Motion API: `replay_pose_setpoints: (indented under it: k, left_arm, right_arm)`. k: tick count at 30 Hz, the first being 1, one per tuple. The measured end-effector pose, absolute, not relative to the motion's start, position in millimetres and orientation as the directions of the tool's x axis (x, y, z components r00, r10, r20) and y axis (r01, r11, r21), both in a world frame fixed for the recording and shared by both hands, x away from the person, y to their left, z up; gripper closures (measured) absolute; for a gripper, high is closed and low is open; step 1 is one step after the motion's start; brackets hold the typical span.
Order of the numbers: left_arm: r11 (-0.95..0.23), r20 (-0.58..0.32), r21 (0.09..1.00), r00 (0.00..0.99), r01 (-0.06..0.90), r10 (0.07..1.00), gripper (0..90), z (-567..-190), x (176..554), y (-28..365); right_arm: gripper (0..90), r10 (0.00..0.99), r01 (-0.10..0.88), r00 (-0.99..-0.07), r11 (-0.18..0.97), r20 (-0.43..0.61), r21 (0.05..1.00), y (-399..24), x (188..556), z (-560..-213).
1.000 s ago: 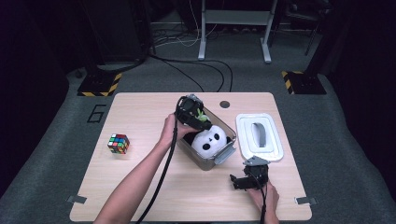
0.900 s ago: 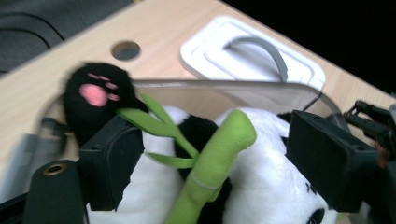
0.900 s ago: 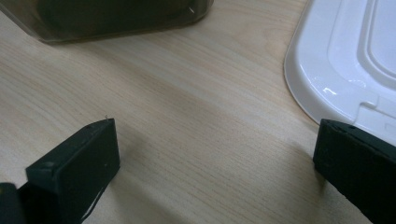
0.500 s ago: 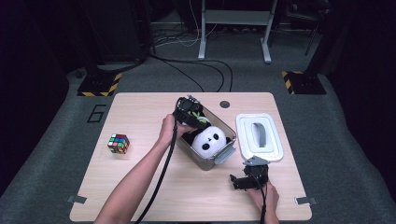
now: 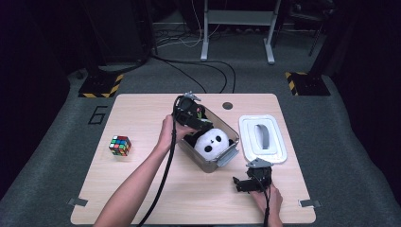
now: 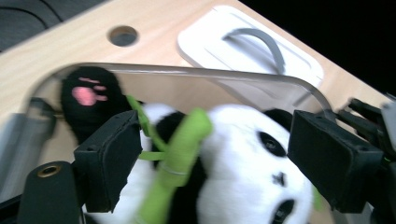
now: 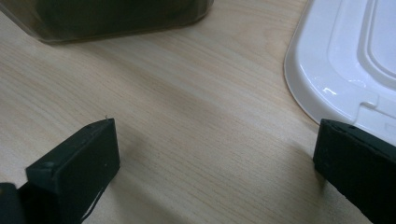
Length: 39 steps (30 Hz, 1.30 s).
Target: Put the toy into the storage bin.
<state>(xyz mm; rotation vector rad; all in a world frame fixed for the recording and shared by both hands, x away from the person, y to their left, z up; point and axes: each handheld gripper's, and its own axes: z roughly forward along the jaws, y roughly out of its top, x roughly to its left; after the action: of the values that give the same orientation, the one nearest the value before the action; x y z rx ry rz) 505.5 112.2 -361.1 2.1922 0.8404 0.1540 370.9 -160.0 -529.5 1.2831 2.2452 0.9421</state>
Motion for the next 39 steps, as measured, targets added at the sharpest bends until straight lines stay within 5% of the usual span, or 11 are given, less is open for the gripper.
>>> replay_pose_setpoints:
  k: [11,20,27,39]
  left_arm:
    - [-0.615,-0.058,0.579,0.779,0.535,0.624,16.6,-398.3,508.3,83.8]
    - [-0.498,-0.126,0.685,0.761,0.531,0.637,17.1,-370.1,504.1,106.4]
    - [-0.56,-0.135,0.594,0.759,0.577,0.637,21.4,-395.5,516.0,105.0]
    - [-0.5,-0.14,0.667,0.753,0.552,0.643,15.6,-382.0,503.8,120.0]
  right_arm:
    - [0.0,0.86,0.6,-0.511,0.362,-0.006,0.714,-160.3,370.9,-529.5]
    - [0.0,0.861,0.601,-0.509,0.358,-0.004,0.715,-160.1,370.9,-529.5]
    - [0.0,0.859,0.599,-0.512,0.364,-0.007,0.713,-160.4,370.9,-529.5]
    - [0.0,0.859,0.599,-0.512,0.363,-0.007,0.713,-160.4,371.0,-529.5]
